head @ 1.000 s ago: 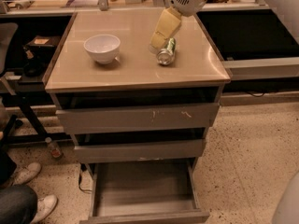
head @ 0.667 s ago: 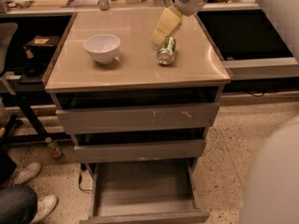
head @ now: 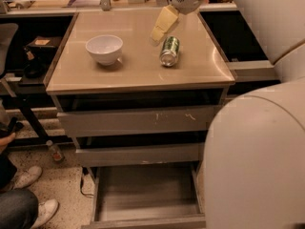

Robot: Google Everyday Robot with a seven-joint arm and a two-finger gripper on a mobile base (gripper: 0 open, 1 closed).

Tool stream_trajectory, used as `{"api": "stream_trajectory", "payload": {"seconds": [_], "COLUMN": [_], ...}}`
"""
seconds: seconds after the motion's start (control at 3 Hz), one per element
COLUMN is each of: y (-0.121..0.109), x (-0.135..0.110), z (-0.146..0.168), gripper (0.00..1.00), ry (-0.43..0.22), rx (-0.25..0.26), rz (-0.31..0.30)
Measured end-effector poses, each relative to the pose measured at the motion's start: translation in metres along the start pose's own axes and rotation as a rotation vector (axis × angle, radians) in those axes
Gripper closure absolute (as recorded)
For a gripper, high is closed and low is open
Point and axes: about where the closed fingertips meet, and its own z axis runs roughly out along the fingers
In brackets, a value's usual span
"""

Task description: Place green can into bottom drawer

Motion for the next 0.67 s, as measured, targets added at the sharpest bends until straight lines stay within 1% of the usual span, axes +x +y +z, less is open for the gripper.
{"api": "stream_trajectory", "payload": {"seconds": [0.33,0.67], "y": [-0.008,-0.019], "x": [-0.008,-0.013], "z": [0.018,0.030], "gripper": [0.00,0.00], "ry": [0.029,0.042], "rx": [0.002,0.003], "rz": [0.024,0.044]}}
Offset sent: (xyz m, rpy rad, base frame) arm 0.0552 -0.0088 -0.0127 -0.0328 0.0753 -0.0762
